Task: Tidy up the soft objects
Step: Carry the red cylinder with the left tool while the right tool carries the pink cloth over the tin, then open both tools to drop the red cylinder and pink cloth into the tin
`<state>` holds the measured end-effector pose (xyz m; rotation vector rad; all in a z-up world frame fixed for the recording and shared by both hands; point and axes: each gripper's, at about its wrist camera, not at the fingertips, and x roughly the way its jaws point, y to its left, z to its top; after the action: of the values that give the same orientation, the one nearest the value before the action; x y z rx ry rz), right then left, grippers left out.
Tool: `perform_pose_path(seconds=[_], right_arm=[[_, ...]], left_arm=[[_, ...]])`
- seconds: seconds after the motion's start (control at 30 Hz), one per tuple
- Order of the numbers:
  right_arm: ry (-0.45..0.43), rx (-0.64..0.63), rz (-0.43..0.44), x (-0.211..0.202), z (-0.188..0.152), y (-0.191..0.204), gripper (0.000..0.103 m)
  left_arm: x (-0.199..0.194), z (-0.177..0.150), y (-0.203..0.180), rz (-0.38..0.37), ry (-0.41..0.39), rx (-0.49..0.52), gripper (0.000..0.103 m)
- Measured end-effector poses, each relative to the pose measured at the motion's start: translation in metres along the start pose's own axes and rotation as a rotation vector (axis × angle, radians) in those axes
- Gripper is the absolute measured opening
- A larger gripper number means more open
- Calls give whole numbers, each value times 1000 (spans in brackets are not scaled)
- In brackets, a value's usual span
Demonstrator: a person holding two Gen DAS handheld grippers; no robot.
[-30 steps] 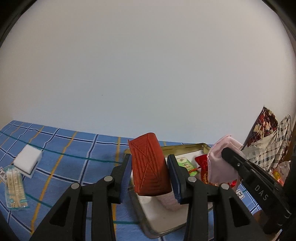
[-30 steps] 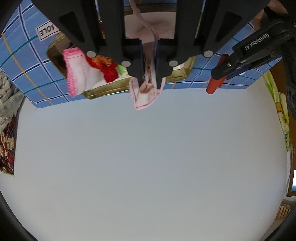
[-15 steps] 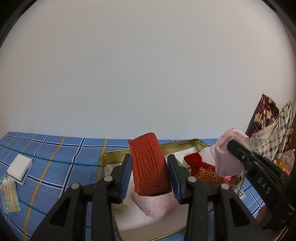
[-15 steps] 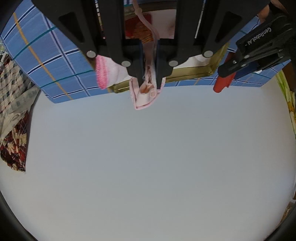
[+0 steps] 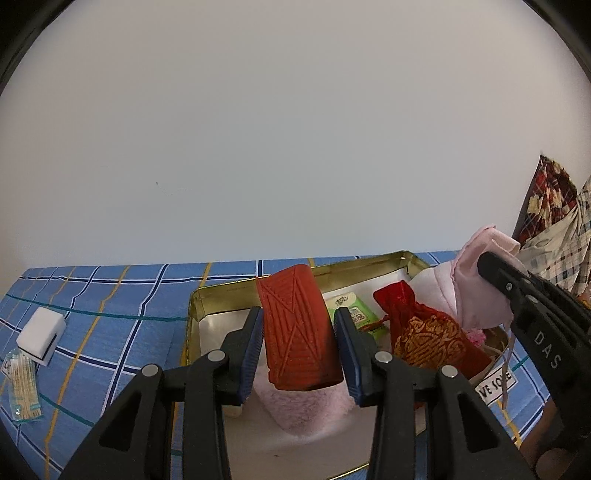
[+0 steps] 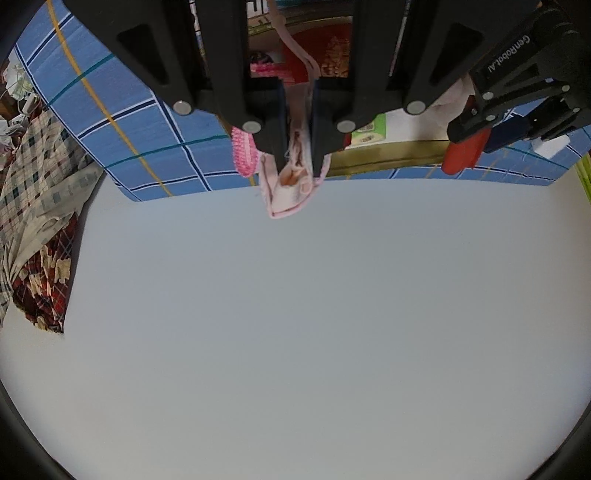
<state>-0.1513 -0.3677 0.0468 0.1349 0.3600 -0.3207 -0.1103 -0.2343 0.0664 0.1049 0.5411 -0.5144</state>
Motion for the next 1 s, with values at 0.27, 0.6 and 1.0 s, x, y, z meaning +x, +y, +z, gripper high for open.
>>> perform_pose_path(seconds=[0.27, 0.6, 1.0], right_arm=[[40, -35, -14, 7, -2, 14, 10], [159, -46, 59, 36, -15, 26, 10], [82, -65, 153, 21, -17, 22, 74]], left_arm=[[10, -3, 2, 28, 14, 3, 41], [29, -8, 8, 88, 76, -6, 41], [12, -16, 16, 172, 14, -14, 85]])
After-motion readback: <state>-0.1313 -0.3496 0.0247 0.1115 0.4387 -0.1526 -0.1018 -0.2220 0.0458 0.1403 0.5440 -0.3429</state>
